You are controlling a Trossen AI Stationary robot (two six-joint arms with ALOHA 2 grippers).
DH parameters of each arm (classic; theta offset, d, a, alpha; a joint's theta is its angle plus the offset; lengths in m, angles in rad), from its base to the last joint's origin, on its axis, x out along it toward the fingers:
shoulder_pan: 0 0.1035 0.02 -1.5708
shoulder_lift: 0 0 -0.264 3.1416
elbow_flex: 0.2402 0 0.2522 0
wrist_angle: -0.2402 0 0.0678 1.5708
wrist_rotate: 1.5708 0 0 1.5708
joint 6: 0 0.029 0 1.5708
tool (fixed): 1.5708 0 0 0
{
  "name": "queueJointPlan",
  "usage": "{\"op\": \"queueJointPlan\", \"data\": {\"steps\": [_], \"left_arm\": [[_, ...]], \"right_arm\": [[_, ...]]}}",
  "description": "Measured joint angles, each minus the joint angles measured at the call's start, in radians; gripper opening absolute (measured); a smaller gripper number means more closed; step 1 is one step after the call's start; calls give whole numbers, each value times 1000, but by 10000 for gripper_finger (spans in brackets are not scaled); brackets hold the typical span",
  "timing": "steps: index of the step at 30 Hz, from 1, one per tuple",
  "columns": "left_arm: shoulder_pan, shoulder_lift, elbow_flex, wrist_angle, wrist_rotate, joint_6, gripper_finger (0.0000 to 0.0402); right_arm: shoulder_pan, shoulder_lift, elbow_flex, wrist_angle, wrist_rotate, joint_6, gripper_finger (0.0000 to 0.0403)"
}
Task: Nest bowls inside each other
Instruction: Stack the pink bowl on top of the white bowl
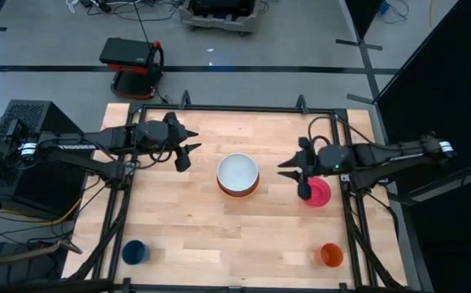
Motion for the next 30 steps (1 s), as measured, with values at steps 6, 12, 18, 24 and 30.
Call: {"op": "queueJointPlan", "data": {"steps": [6,12,18,24,30], "left_arm": [[0,0,0,-1,0,0,158],[0,0,-1,0,0,1,158],[0,0,-1,0,0,1,158],[0,0,-1,0,0,2,158],[0,0,-1,-1,0,3,158]], "right_arm": [[-10,-83,-138,-61,28,196,84],[-12,-62,-138,-215,-38,383,118],[-14,-42,-138,-370,-106,569,153],[-15,-12,-138,-499,-171,729,187],[-15,96,-138,-483,-209,751,197]]}}
